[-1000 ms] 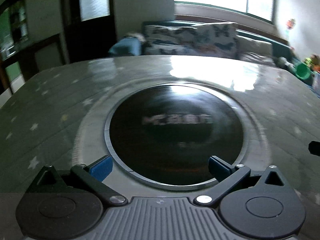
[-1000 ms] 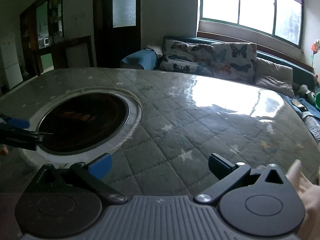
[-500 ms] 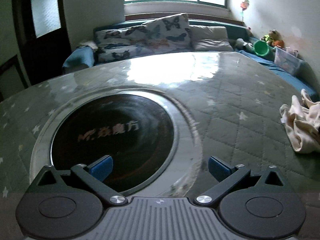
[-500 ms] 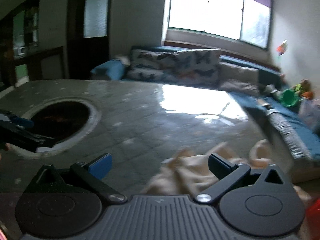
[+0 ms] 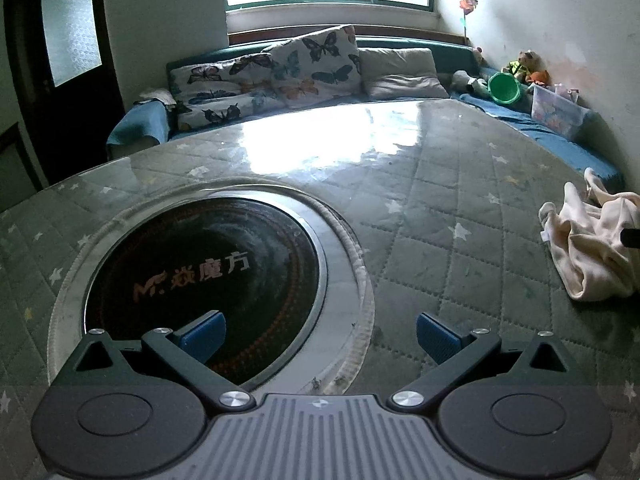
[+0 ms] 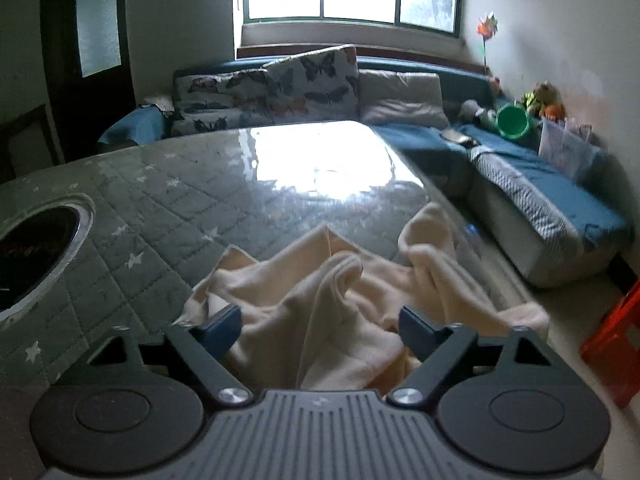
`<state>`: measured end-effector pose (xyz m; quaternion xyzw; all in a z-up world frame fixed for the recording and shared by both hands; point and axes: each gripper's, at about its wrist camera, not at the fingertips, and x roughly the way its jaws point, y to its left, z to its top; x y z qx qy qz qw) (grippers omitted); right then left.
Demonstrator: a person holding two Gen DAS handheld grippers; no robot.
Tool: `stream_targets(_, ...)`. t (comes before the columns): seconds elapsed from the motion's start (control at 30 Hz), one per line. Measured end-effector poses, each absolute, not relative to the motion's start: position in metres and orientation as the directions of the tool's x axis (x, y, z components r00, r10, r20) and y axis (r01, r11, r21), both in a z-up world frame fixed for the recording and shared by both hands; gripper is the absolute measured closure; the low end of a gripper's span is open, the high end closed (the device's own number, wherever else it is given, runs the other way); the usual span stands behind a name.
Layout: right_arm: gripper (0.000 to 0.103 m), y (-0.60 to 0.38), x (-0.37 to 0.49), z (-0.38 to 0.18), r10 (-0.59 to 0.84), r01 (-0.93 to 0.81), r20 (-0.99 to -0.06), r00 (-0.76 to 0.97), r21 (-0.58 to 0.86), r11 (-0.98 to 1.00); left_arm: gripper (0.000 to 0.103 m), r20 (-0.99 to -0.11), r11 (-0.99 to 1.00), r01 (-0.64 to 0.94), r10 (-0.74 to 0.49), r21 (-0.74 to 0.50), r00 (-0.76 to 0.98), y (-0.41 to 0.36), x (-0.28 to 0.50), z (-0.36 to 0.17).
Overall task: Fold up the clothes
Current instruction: 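Move both tools toward the crumpled cream garment on the table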
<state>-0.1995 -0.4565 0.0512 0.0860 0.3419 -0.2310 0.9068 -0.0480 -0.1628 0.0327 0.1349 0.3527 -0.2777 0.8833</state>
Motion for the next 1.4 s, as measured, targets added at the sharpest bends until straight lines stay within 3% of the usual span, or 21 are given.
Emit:
stream_targets(0.07, 0.027, -0.457, -0.202, 0.048, -0.351, 0.479, -0.668, 0.656, 0.009, 0.878, 0.0, -0.698, 0.806, 0.59, -0.398, 0.044, 0.596, -0.164, -0.048, 0.033)
stream_targets(0.13, 0.041, -0.456, -0.206, 0.047, -0.337, 0.477, -0.675, 0.656, 0.025, 0.879, 0.0, -0.698, 0.802, 0.596, -0.4, 0.047, 0.594, -0.166, -0.048, 0.033)
stream_targets(0.3, 0.056, -0.45, -0.208, 0.047, -0.309, 0.463, -0.676, 0.668, 0.053, 0.885, 0.0, -0.701, 0.785, 0.617, -0.409, 0.057, 0.584, -0.17, -0.051, 0.032)
stream_targets(0.47, 0.051, -0.442, -0.216, 0.056, -0.327, 0.467, -0.659, 0.678, 0.043, 0.883, 0.0, -0.706, 0.742, 0.665, -0.425, 0.087, 0.567, -0.182, -0.058, 0.034)
stream_targets(0.57, 0.037, -0.435, -0.226, 0.064, -0.327, 0.467, -0.648, 0.688, 0.051, 0.883, 0.0, -0.706, 0.71, 0.698, -0.444, 0.098, 0.551, -0.191, -0.061, 0.037)
stream_targets(0.67, 0.034, -0.424, -0.239, 0.071, -0.329, 0.461, -0.639, 0.695, 0.046, 0.886, 0.0, -0.71, 0.669, 0.736, -0.471, 0.1, 0.524, -0.202, -0.066, 0.041)
stream_targets(0.73, 0.026, -0.415, -0.249, 0.074, -0.331, 0.455, -0.633, 0.699, 0.037, 0.89, 0.0, -0.711, 0.629, 0.77, -0.493, 0.108, 0.502, -0.212, -0.073, 0.043)
stream_targets(1.0, 0.024, -0.386, -0.287, 0.075, -0.338, 0.465, -0.662, 0.669, 0.018, 0.885, 0.0, -0.743, 0.454, 0.883, -0.548, 0.121, 0.384, -0.247, -0.1, 0.042)
stream_targets(1.4, 0.024, -0.382, -0.302, 0.047, -0.308, 0.518, -0.725, 0.616, 0.079, 0.851, 0.0, -0.768, 0.322, 0.932, -0.551, 0.166, 0.327, -0.28, -0.121, 0.038)
